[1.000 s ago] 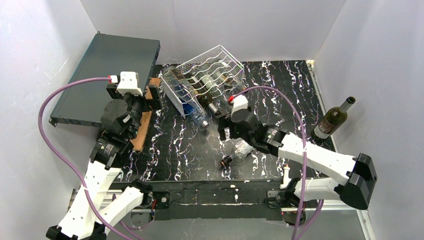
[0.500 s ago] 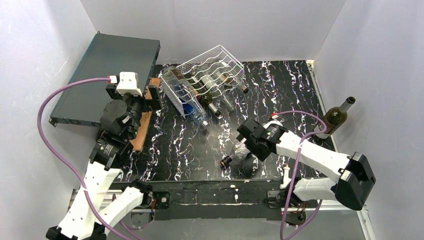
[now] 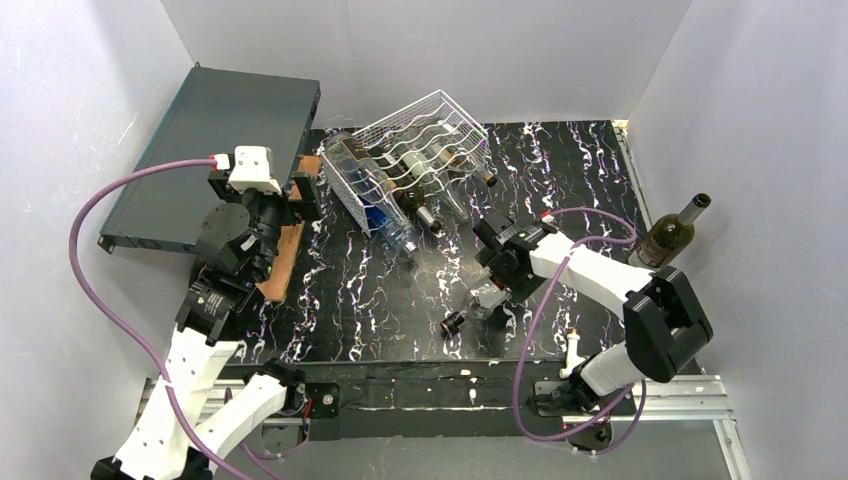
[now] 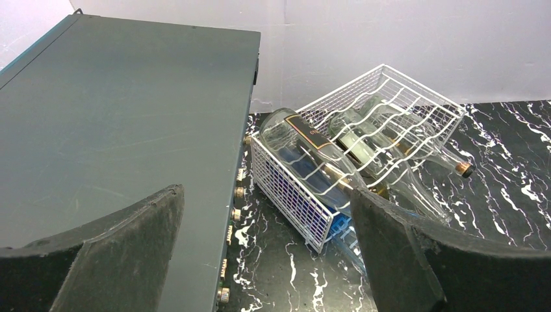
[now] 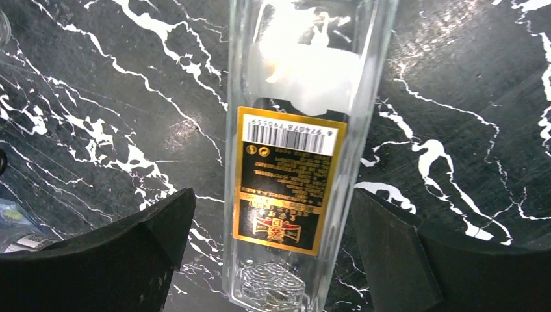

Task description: Put the wine bottle on the wine rack

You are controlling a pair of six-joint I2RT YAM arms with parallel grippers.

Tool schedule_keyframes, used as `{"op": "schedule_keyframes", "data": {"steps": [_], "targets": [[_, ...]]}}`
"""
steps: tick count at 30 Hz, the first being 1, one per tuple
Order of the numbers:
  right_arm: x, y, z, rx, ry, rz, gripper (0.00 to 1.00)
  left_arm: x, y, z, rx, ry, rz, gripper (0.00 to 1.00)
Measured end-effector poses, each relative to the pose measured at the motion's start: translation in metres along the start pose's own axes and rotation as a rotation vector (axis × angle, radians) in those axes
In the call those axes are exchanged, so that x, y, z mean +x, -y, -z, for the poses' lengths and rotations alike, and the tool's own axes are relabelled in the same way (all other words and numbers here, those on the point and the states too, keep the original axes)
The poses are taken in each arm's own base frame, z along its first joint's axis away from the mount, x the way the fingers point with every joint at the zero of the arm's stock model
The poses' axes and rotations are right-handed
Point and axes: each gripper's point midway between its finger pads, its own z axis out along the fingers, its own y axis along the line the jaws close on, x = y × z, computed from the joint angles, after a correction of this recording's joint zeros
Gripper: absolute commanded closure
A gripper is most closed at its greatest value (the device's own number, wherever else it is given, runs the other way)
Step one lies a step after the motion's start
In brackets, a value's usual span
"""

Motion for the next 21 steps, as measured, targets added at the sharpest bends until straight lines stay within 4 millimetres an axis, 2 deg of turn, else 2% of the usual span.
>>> {"op": "schedule_keyframes", "data": {"steps": [4,8,10,12,18,21], "targets": [[0.005,-0.005,-0.004,0.013,-0.016,0.038,0.04,-0.001,0.000,0.001,0.000,0.005,0.002,0.01],[0.009,-0.001,-0.012,0.047,-0.019,0.101,0.26,-0.002,-0.001,0.002,0.001,0.006,0.002,0.01],[0.010,0.001,-0.015,0.056,-0.015,0.138,0.35,-0.002,0.000,0.002,0.003,0.006,0.002,0.01],[0.007,-0.002,-0.015,0.038,0.002,0.188,0.39,-0.002,0.000,0.002,0.004,0.006,0.003,0.01],[-0.007,-0.015,-0.021,-0.010,0.071,0.526,0.39,-0.002,0.001,0.002,0.008,0.006,0.002,0.01],[-0.014,-0.025,-0.023,-0.046,0.107,0.731,0.32,-0.001,0.001,0.001,0.009,0.005,0.002,0.01]]}}
